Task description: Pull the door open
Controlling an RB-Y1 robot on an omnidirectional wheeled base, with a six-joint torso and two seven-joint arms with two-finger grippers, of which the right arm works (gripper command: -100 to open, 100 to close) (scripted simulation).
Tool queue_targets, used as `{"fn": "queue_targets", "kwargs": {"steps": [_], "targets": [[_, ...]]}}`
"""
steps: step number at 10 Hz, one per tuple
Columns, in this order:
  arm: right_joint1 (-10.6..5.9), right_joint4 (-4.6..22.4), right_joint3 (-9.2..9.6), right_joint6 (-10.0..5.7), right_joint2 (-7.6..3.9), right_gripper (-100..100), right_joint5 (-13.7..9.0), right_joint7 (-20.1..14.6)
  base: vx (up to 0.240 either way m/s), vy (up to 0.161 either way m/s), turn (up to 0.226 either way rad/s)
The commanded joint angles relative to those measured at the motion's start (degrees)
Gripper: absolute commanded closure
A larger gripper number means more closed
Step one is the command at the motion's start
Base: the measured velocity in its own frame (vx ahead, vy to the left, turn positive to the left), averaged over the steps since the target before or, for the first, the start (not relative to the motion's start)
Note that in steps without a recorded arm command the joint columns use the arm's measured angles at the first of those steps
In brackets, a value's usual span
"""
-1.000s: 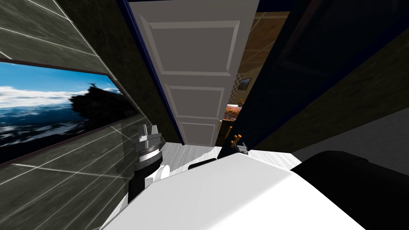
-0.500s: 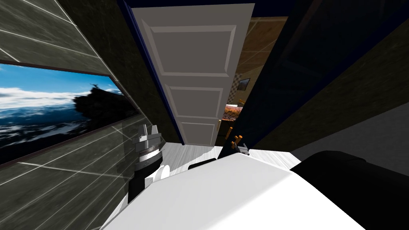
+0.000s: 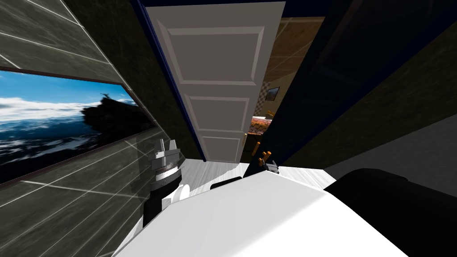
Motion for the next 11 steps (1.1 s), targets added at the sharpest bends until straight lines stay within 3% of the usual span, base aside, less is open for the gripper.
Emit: {"fn": "queue_targets", "kwargs": {"steps": [1, 11], "targets": [[-0.91, 2.86, -1.11, 0.06, -0.96, 100, -0.5, -0.32, 0.002, 0.004, -0.023], [-0.52, 4.64, -1.6, 0.07, -1.12, 100, -0.67, -0.27, -0.025, 0.001, 0.002]]}}
